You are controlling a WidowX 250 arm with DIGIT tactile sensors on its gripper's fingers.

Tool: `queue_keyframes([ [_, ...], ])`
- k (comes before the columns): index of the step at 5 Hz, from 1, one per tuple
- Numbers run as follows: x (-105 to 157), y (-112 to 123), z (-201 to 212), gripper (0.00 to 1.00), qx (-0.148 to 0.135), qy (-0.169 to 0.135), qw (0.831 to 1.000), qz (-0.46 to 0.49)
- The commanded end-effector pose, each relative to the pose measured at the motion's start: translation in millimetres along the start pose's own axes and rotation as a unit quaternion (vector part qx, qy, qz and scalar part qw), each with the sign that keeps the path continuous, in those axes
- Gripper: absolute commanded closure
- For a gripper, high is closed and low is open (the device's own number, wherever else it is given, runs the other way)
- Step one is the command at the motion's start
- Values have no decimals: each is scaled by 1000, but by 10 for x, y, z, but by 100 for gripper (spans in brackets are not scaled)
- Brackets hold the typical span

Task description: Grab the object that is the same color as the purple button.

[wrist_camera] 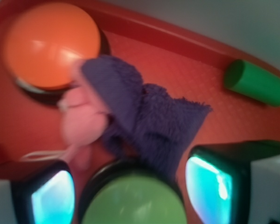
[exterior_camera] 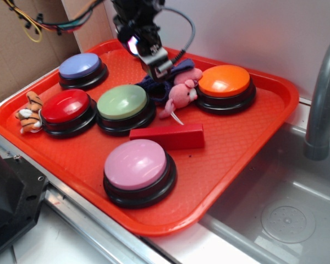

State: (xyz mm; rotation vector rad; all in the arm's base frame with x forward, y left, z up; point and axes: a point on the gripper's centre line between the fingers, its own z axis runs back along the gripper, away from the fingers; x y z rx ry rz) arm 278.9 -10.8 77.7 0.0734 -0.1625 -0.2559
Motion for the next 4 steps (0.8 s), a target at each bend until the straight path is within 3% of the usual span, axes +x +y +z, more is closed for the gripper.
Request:
queue_keyframes([
  [1, 212, 299, -344, 0, 10, -6, 1000, -8],
  [2, 260, 234, -390, 0, -16, -25, 999, -34],
  [3, 281, 223, -407, 0, -22, -24, 999, -35],
  [4, 292, 233, -423, 100, -16, -24, 999, -19],
])
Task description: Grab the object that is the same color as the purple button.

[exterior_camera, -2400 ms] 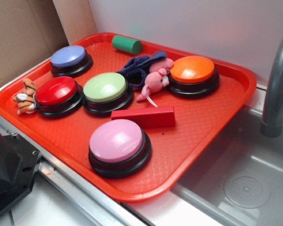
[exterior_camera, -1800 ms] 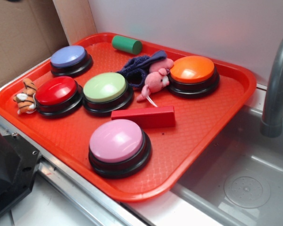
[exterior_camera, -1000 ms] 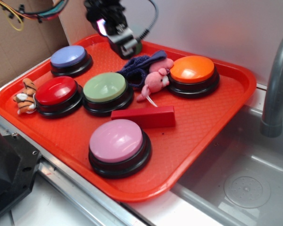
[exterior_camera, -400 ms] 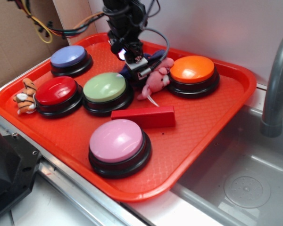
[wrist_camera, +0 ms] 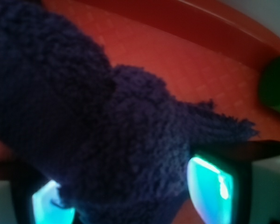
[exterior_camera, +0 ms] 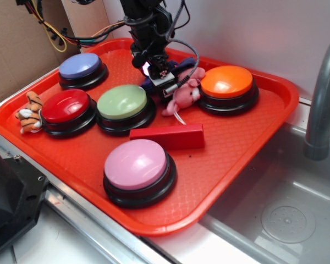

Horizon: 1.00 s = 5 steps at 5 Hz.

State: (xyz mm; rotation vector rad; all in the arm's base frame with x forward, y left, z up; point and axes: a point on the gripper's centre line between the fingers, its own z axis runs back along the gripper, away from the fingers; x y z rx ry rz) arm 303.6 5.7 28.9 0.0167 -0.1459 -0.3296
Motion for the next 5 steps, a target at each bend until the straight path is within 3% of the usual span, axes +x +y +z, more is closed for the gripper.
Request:
queue_keyframes([
  [1, 177, 71, 115, 100, 18, -28, 999, 17],
  [2, 189, 66, 109, 100, 24, -26, 999, 18],
  [3, 175, 81, 145, 100, 48, -22, 998, 31],
  [4, 170, 71, 215, 100, 94, -3, 993, 69],
  [5, 150, 26, 408, 100, 119, 8, 986, 120],
])
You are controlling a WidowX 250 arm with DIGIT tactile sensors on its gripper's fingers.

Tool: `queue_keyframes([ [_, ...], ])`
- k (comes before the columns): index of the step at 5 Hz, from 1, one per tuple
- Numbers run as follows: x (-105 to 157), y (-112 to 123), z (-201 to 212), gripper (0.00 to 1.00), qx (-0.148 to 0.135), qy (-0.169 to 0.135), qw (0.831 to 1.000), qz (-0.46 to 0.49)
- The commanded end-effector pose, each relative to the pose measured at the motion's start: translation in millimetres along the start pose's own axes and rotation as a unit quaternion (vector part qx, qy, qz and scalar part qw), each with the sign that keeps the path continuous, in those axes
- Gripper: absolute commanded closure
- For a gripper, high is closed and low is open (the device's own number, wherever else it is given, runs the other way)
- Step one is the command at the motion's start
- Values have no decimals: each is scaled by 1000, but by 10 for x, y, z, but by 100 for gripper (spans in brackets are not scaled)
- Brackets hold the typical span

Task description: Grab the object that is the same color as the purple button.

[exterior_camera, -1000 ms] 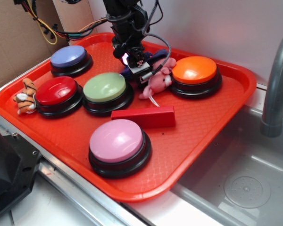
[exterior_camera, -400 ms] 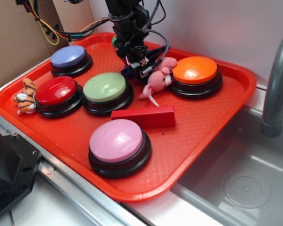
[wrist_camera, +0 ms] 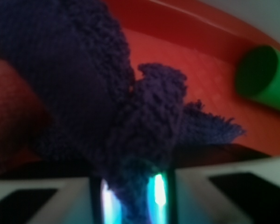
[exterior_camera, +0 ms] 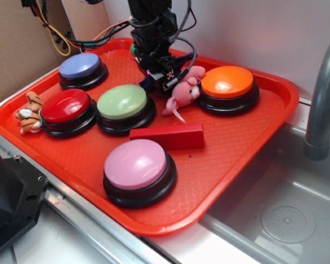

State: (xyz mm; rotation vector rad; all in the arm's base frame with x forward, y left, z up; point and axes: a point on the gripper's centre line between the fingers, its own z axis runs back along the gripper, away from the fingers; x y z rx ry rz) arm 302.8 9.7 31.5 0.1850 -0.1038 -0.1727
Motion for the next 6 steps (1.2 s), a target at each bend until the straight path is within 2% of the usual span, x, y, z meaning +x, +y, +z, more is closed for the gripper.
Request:
queue_keyframes([
  [1, 44, -7, 814, 100, 27, 11, 994, 103],
  [2, -166, -9, 1161, 100, -21, 29, 992, 121],
  [3, -484, 23, 1407, 100, -71, 55, 987, 133],
  [4, -722, 34, 1508, 100, -100, 77, 983, 135],
  [5, -1056, -19, 1593, 100, -124, 66, 975, 172],
  [6, -1210, -39, 1541, 100, -138, 102, 966, 194],
])
